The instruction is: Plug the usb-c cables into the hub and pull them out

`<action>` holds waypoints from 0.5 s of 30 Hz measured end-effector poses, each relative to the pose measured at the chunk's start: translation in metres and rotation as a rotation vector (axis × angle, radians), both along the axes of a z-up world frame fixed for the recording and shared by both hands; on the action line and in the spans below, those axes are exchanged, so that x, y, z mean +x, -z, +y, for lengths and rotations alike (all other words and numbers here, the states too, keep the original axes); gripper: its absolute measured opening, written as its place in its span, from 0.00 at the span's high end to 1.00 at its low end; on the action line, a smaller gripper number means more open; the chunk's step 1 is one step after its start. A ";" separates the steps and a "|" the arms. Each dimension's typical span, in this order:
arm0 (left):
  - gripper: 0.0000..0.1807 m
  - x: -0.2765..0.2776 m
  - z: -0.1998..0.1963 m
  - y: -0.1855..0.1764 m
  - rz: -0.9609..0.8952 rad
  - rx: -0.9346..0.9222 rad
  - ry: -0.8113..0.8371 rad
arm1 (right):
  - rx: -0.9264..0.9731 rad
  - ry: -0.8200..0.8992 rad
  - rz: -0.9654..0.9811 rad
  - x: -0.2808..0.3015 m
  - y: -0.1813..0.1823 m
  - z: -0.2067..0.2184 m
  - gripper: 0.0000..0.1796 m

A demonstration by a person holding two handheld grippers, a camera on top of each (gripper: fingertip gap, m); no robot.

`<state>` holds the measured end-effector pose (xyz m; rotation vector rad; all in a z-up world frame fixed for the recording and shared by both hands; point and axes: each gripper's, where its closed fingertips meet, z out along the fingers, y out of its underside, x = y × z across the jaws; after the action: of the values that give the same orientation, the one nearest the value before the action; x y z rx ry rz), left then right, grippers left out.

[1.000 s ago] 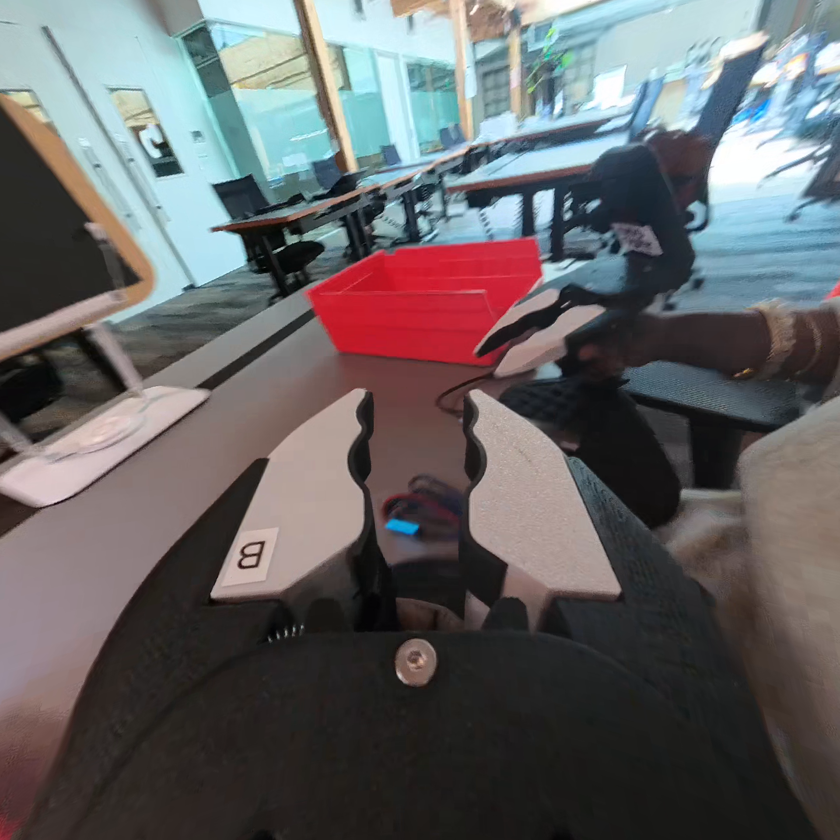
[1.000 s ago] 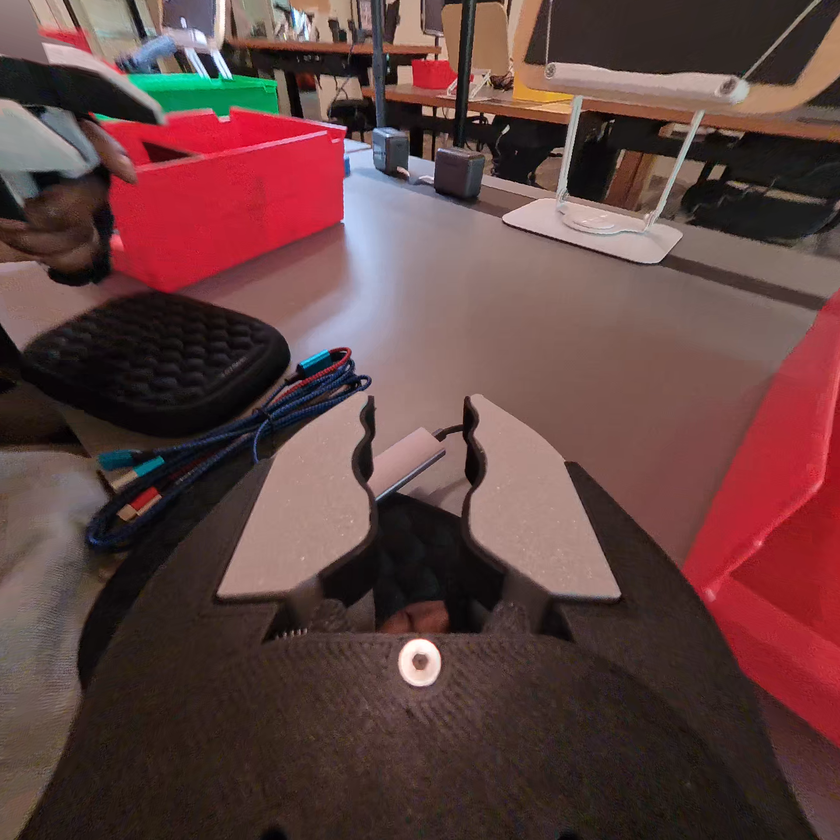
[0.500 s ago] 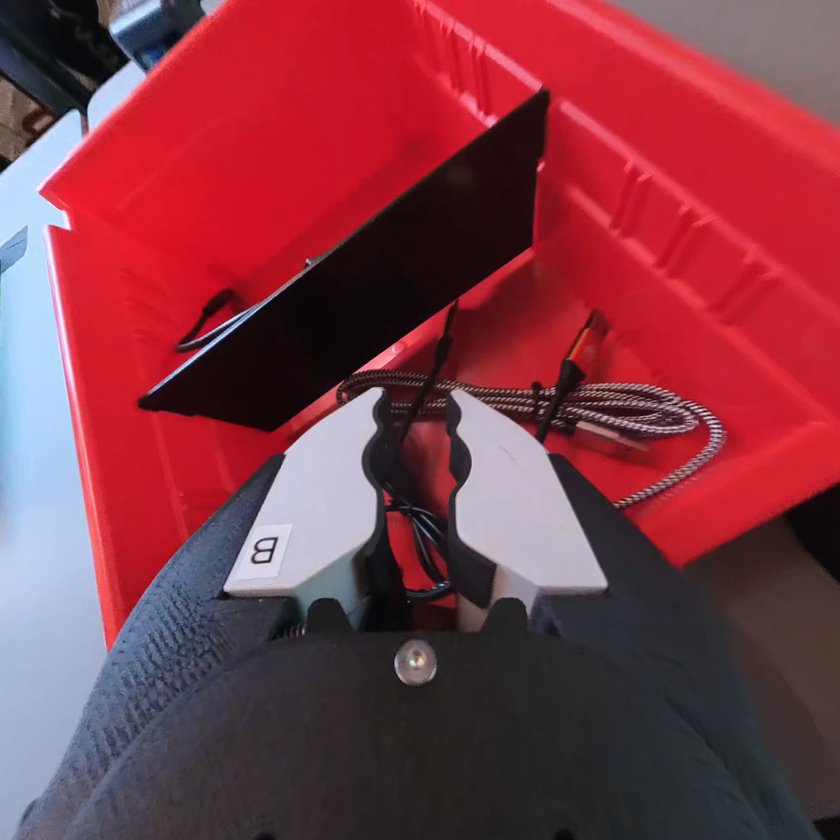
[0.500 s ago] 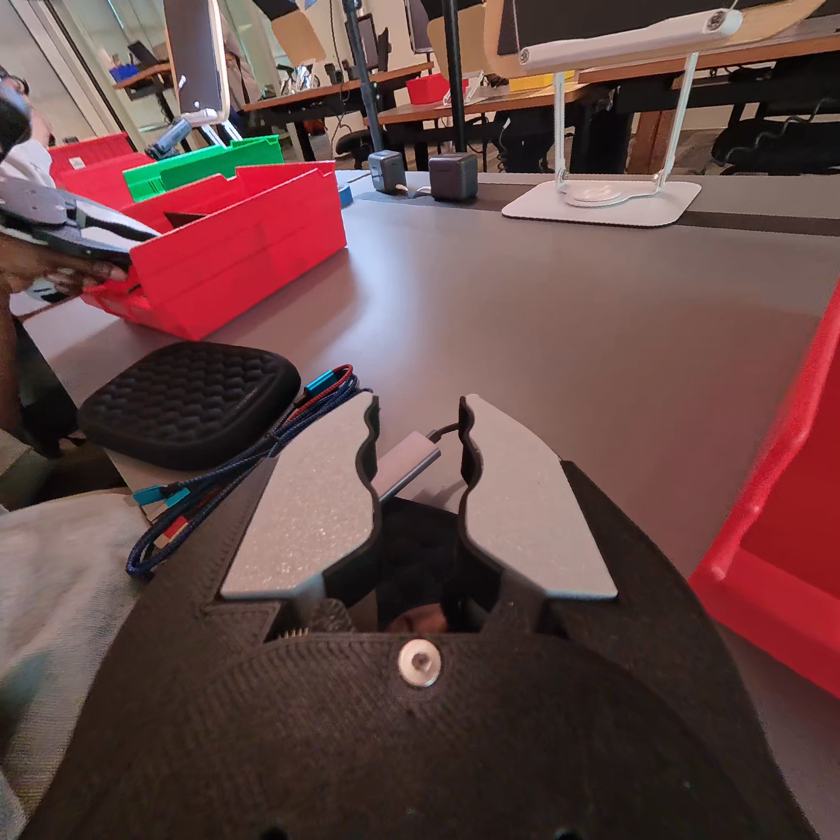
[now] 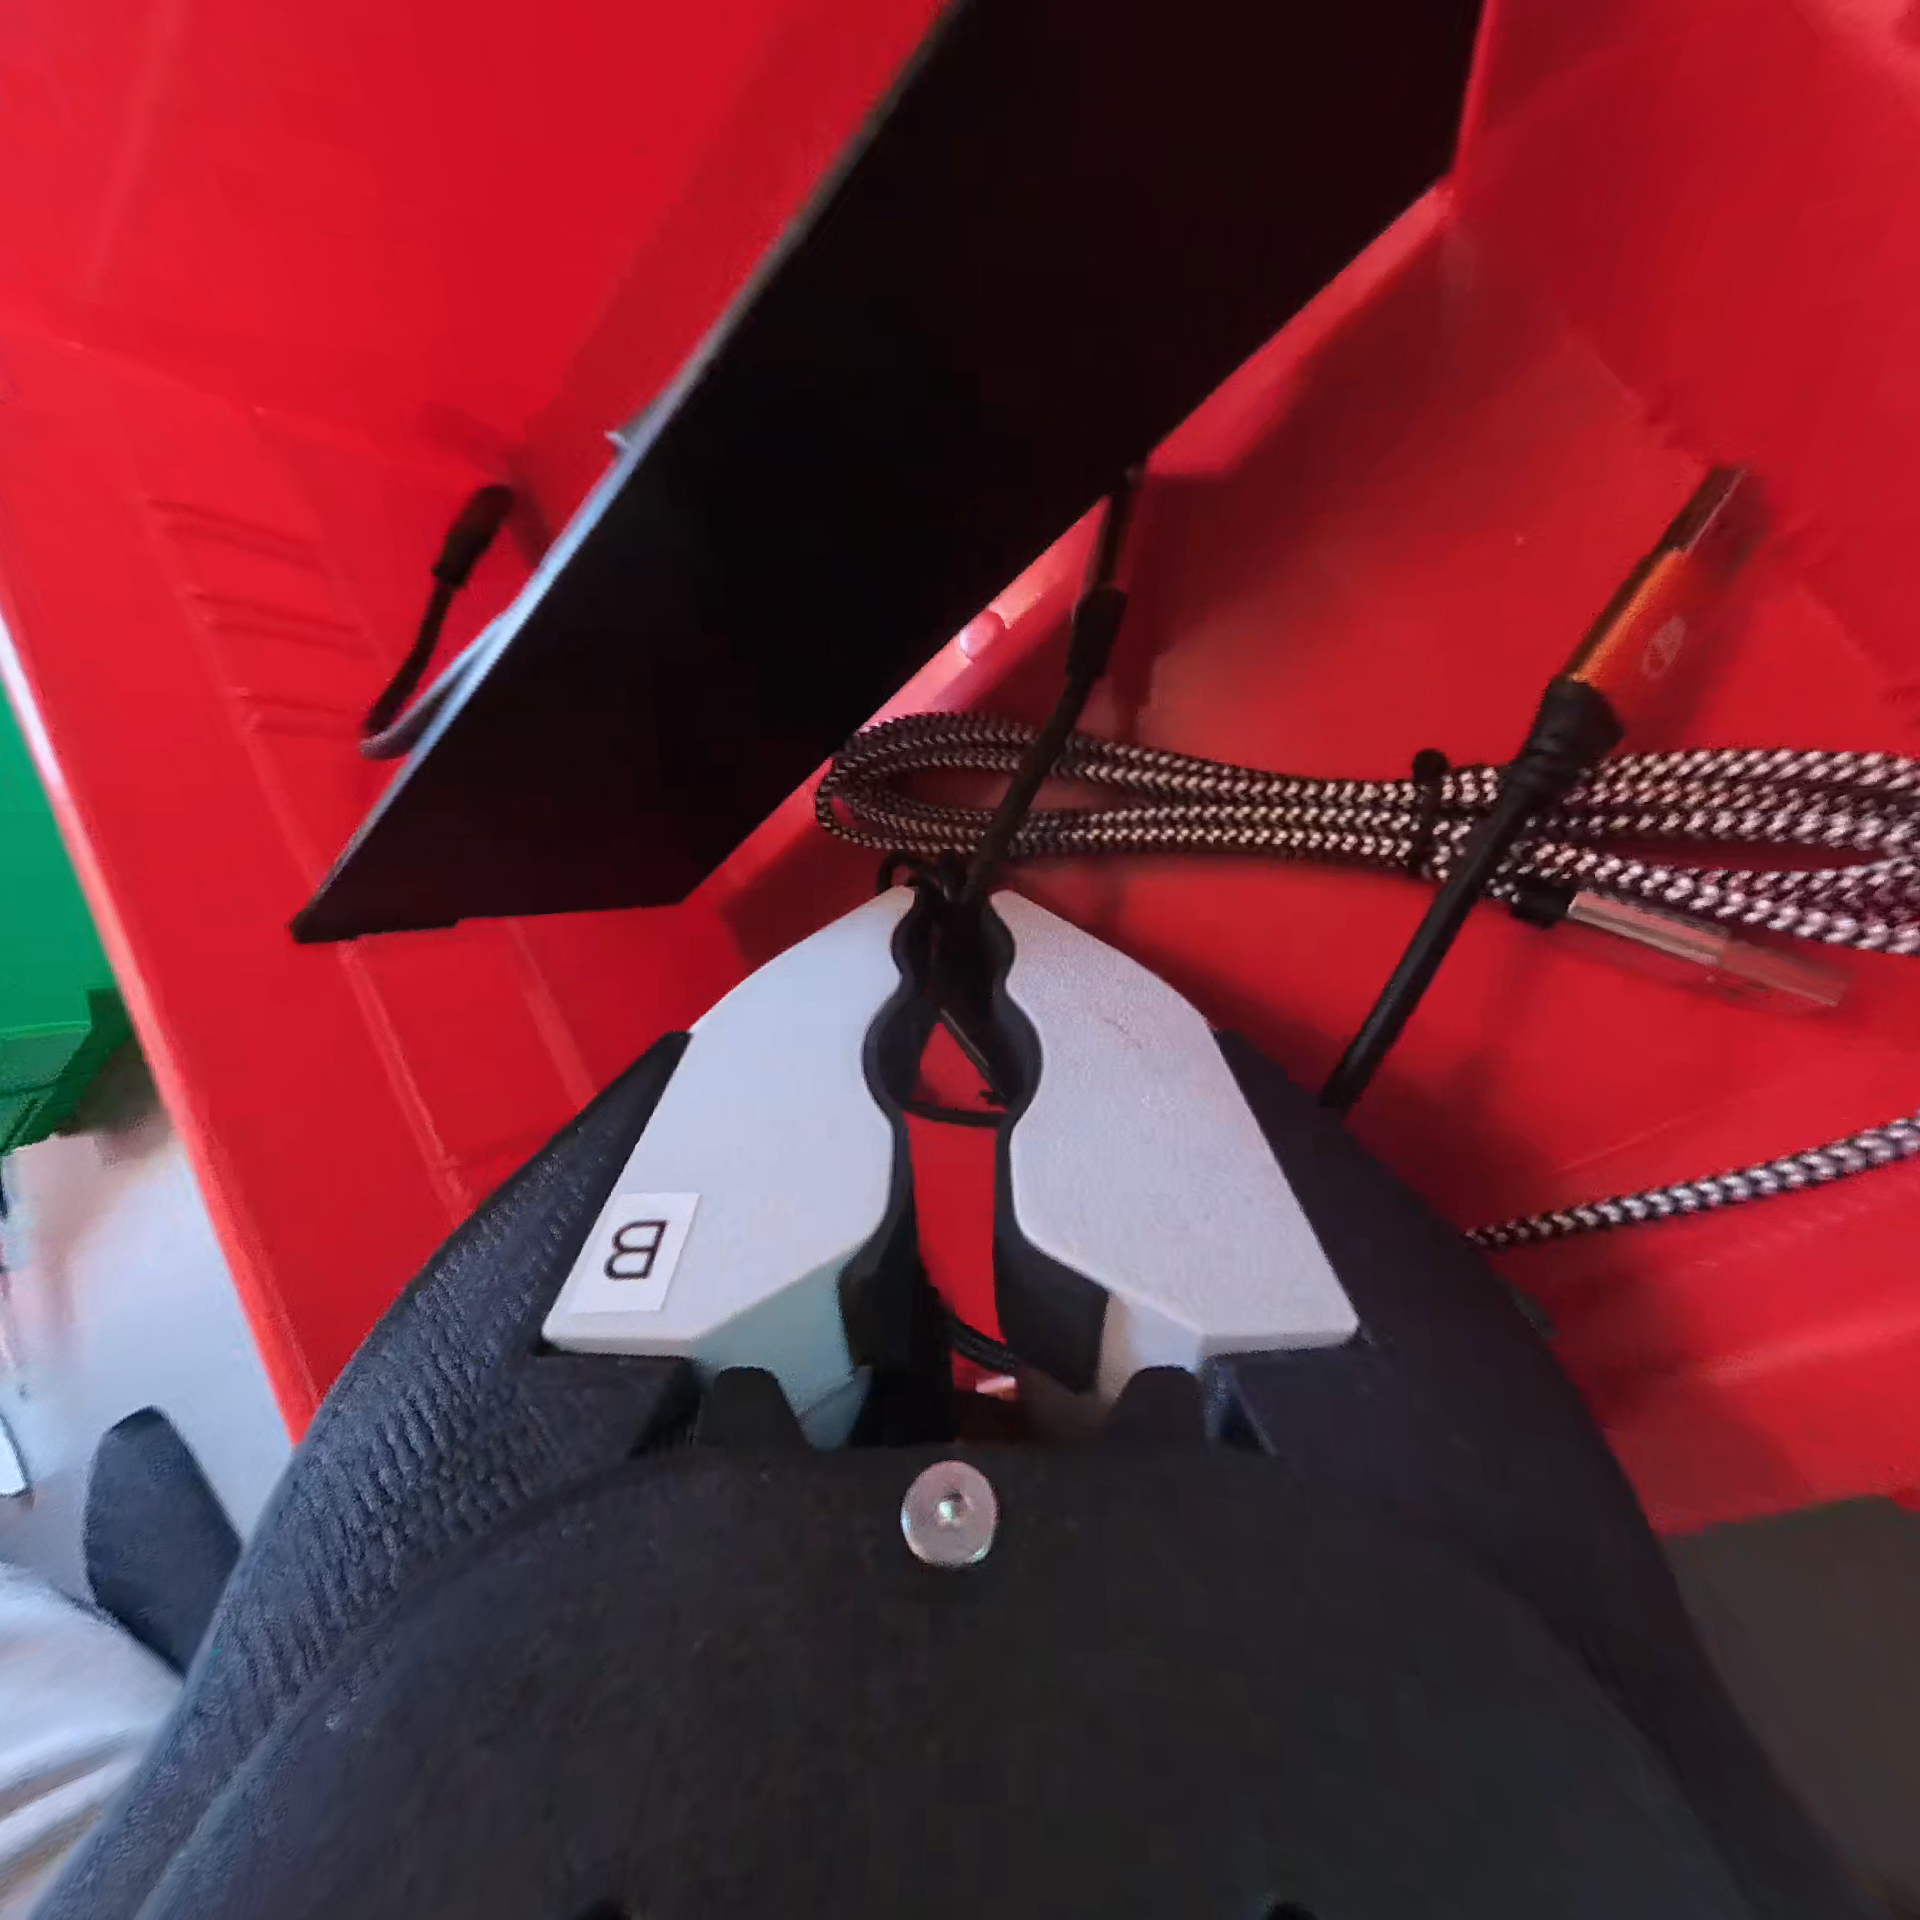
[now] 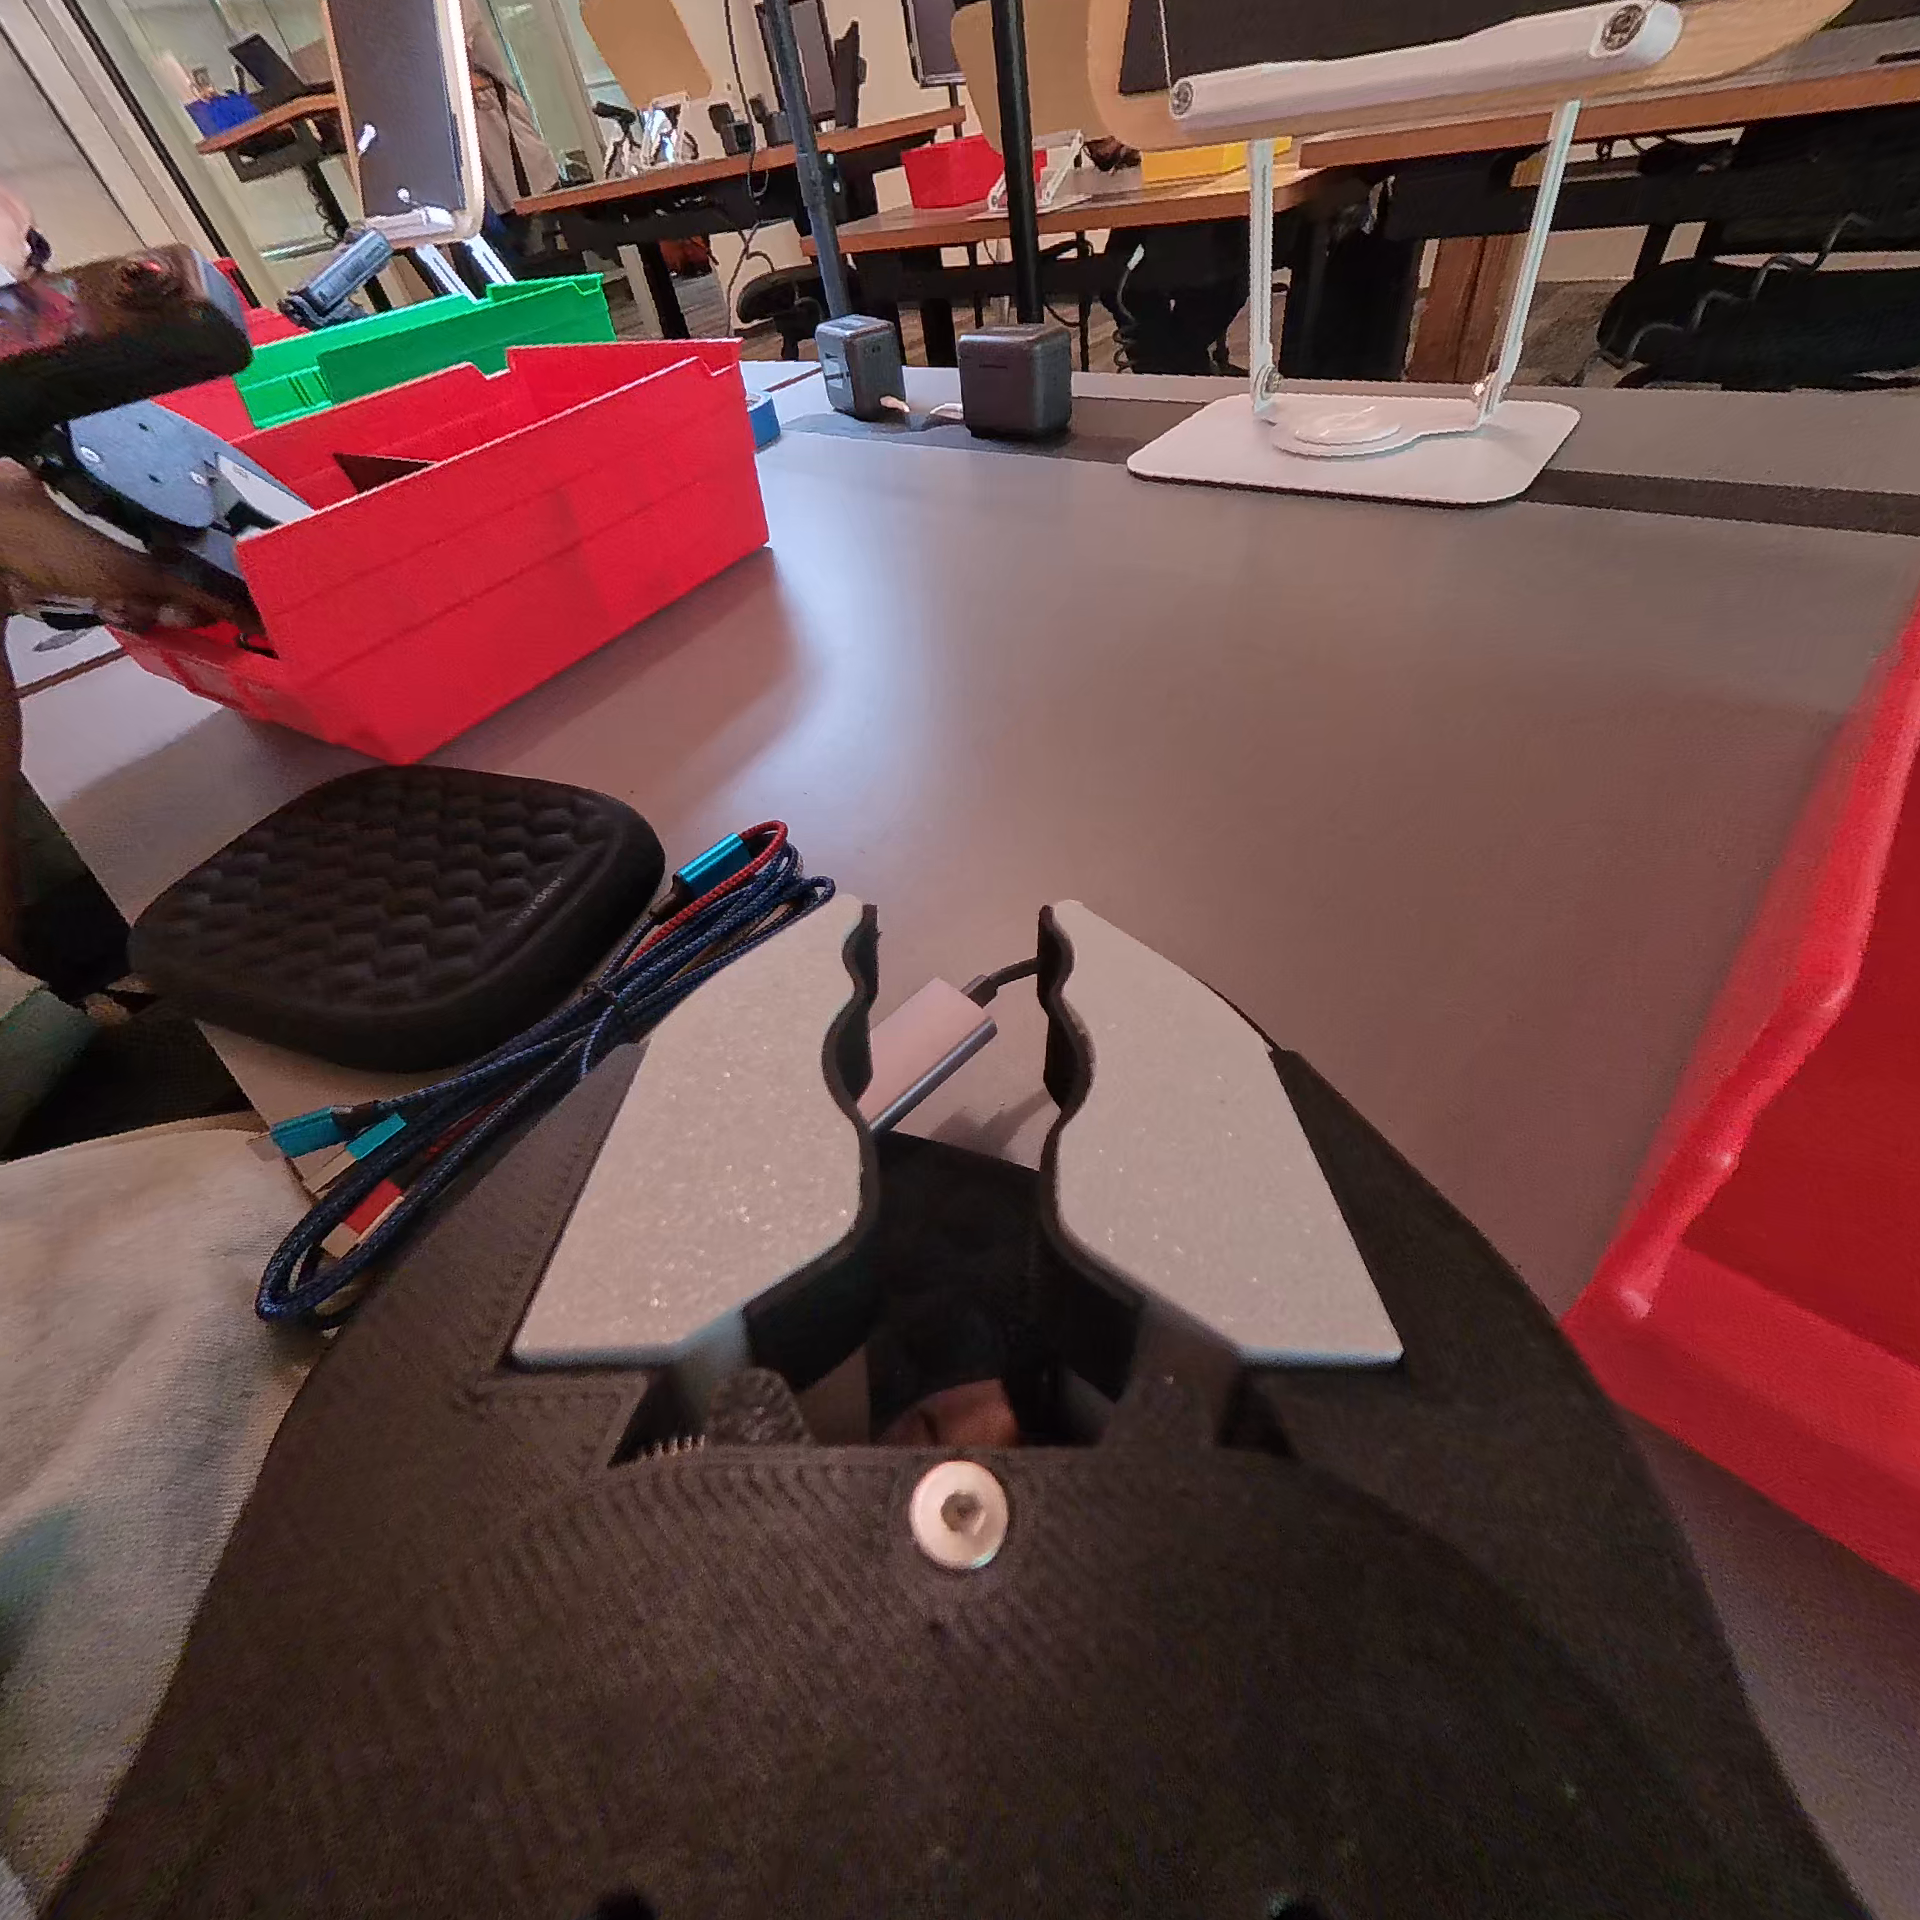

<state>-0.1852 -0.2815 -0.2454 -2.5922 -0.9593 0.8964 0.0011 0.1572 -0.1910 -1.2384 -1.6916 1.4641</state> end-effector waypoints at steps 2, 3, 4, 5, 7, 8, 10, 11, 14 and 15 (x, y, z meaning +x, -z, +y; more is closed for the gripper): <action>0.95 0.000 0.000 -0.013 0.079 0.049 -0.019 | 0.003 0.001 -0.006 0.000 0.001 0.000 0.84; 0.96 -0.001 -0.002 -0.022 0.136 0.062 -0.033 | 0.003 0.001 -0.008 -0.001 0.001 0.000 0.84; 0.96 -0.002 -0.004 -0.034 0.203 0.084 -0.050 | 0.004 0.001 -0.009 -0.001 0.001 0.000 0.84; 0.96 -0.003 -0.005 -0.048 0.281 0.117 -0.064 | 0.005 0.002 -0.010 -0.001 0.002 0.000 0.84; 0.97 -0.003 -0.003 -0.081 0.451 0.211 -0.070 | 0.006 0.003 -0.013 -0.001 0.002 0.000 0.84; 0.97 -0.001 0.000 -0.097 0.539 0.252 -0.052 | 0.008 0.003 -0.014 -0.001 0.002 0.000 0.84; 0.98 0.006 0.007 -0.136 0.755 0.320 -0.017 | 0.015 0.004 -0.015 -0.001 0.003 -0.001 0.84; 0.98 0.014 0.013 -0.154 0.853 0.364 0.008 | 0.021 0.002 -0.016 -0.001 0.003 -0.001 0.84; 0.98 0.046 0.042 -0.202 1.117 0.425 0.139 | 0.038 -0.015 -0.010 0.000 0.003 -0.004 0.84; 0.98 0.057 0.054 -0.213 1.180 0.403 0.181 | 0.041 -0.025 -0.005 0.001 0.002 -0.006 0.84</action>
<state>-0.1281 -0.2278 -0.0325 -1.3541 -0.4477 1.6294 0.0019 0.1515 -0.1932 -1.2041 -1.7377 1.4351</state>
